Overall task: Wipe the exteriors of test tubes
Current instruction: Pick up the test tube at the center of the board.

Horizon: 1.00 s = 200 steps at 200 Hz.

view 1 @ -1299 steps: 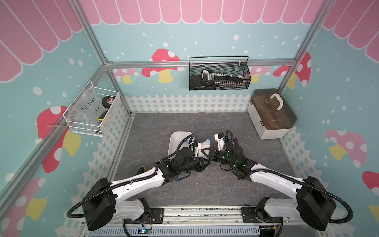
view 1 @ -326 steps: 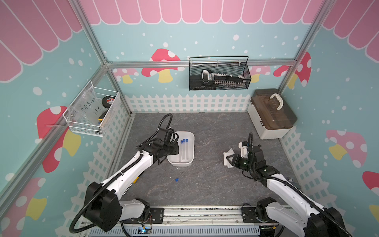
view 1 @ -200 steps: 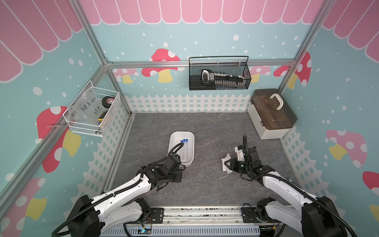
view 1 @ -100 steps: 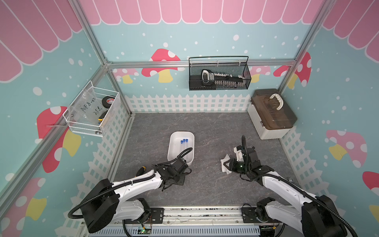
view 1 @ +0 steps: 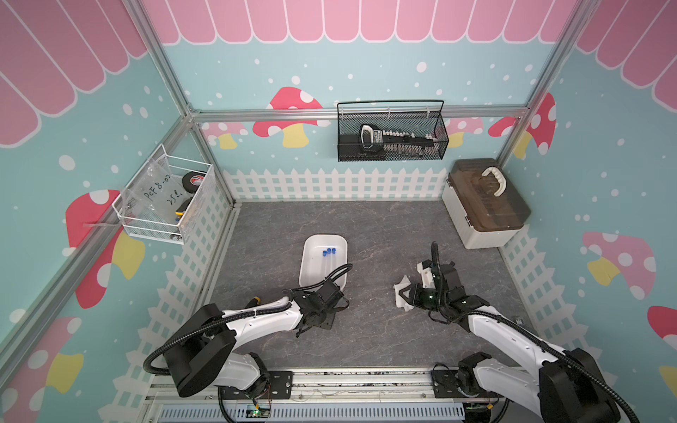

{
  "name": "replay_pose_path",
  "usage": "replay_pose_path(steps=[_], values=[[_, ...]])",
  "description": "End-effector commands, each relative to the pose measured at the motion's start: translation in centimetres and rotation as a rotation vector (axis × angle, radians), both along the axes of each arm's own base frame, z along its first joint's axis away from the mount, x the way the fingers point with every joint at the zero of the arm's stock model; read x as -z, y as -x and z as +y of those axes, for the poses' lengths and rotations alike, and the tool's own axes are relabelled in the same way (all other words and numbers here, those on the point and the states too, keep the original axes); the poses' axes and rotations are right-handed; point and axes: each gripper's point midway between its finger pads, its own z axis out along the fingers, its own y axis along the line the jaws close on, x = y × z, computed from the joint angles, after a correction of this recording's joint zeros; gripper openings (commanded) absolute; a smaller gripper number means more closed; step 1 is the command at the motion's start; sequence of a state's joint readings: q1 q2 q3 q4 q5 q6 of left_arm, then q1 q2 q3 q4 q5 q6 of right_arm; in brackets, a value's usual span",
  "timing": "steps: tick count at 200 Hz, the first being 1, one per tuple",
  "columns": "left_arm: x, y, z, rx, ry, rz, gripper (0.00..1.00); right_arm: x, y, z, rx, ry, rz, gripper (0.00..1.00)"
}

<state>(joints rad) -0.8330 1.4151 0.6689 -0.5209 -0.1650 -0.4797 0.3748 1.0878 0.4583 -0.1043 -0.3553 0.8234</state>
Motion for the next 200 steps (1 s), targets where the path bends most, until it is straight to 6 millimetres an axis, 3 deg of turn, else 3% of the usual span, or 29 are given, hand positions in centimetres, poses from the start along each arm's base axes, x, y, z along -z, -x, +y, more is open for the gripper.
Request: replay_pose_path(steps=[1,46,90,130,175,200], values=[[-0.1,-0.4,-0.9,0.045,-0.007,-0.010,0.30,-0.3,-0.2,0.1,0.000,0.001,-0.016,0.27],[1.1,0.6,-2.3,0.108,-0.033,0.024,0.16,0.2,0.0,0.1,-0.002,0.010,0.002,0.35],[0.9,0.9,-3.2,0.120,-0.014,0.028,0.13,-0.2,-0.2,-0.3,-0.002,0.051,-0.004,0.45],[-2.6,1.3,-5.5,0.218,0.099,0.022,0.14,-2.2,-0.7,-0.6,-0.036,0.107,-0.049,0.52],[-7.1,2.4,-8.0,0.334,0.274,0.056,0.16,-6.9,-1.5,0.9,-0.191,0.116,-0.210,0.54],[-9.1,2.8,-8.8,0.370,0.372,0.106,0.16,-9.4,-0.9,2.3,-0.337,0.125,-0.359,0.57]])
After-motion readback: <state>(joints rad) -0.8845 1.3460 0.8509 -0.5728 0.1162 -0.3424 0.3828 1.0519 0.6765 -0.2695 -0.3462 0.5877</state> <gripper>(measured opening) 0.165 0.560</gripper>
